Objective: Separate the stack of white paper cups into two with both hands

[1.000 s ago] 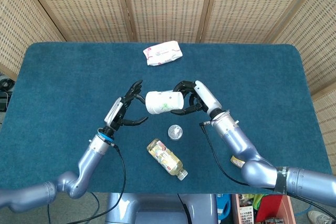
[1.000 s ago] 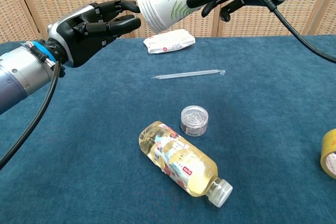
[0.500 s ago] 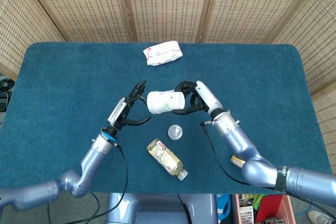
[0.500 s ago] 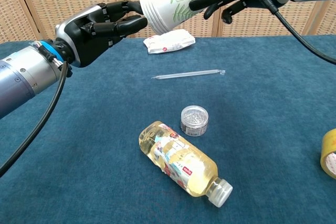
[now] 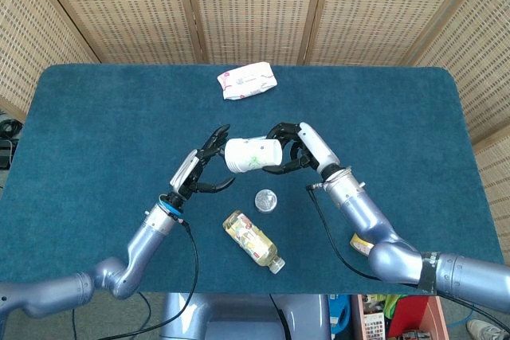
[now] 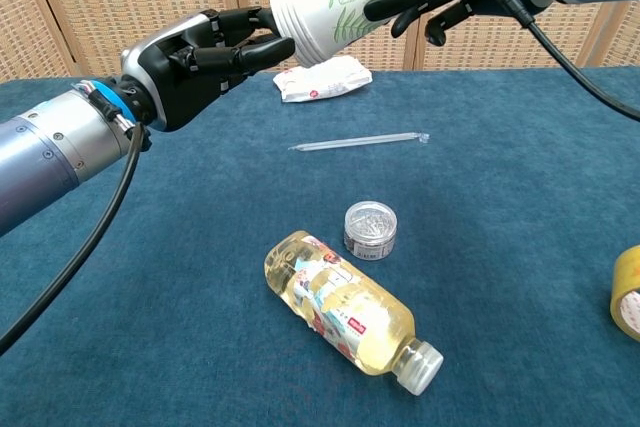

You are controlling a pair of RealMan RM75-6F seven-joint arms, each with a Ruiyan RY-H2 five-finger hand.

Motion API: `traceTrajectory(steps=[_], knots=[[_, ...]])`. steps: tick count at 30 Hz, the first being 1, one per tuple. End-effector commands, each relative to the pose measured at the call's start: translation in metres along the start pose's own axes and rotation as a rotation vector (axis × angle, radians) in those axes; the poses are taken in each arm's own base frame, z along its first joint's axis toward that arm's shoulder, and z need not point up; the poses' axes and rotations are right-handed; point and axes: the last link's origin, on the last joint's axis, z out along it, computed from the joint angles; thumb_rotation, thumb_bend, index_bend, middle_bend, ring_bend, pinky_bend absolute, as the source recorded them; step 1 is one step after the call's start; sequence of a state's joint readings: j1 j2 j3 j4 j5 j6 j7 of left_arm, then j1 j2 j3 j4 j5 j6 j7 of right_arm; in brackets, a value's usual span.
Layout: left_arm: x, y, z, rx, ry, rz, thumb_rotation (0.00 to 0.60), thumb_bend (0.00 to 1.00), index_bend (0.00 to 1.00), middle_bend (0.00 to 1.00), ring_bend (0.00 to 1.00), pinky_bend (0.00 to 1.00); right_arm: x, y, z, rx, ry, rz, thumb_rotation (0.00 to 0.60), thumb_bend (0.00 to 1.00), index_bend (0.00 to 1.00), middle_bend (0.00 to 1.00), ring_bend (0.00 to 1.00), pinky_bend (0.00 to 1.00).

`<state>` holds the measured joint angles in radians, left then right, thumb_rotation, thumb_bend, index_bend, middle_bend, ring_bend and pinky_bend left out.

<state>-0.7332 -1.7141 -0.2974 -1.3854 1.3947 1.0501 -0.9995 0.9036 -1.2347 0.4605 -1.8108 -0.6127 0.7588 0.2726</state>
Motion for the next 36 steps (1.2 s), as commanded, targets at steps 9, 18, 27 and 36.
traceTrajectory(steps=[9,18,27,36], knots=[[-0.0037,0.001,0.0038,0.0,-0.007,-0.002,0.6,0.4,0.58,0.0,0.0,0.0,0.0007,0.0014,-0.001,-0.001,-0.004,-0.002,0.6,0.21,0.76,0.64,0.51,0.75],[-0.0075,-0.0004,0.0056,0.007,-0.007,0.0,0.6,0.43,0.6,0.01,0.0,0.0,0.0021,0.0015,-0.0029,0.001,-0.001,-0.003,0.6,0.21,0.76,0.64,0.51,0.75],[-0.0094,-0.0015,0.0063,0.007,-0.002,0.004,0.6,0.43,0.62,0.01,0.0,0.0,0.0028,0.0019,-0.0037,0.001,-0.001,-0.004,0.6,0.21,0.76,0.64,0.51,0.75],[-0.0083,-0.0026,0.0044,0.006,0.006,0.006,0.6,0.43,0.65,0.02,0.0,0.0,0.0031,0.0019,-0.0046,0.002,-0.001,-0.006,0.6,0.21,0.76,0.64,0.51,0.75]])
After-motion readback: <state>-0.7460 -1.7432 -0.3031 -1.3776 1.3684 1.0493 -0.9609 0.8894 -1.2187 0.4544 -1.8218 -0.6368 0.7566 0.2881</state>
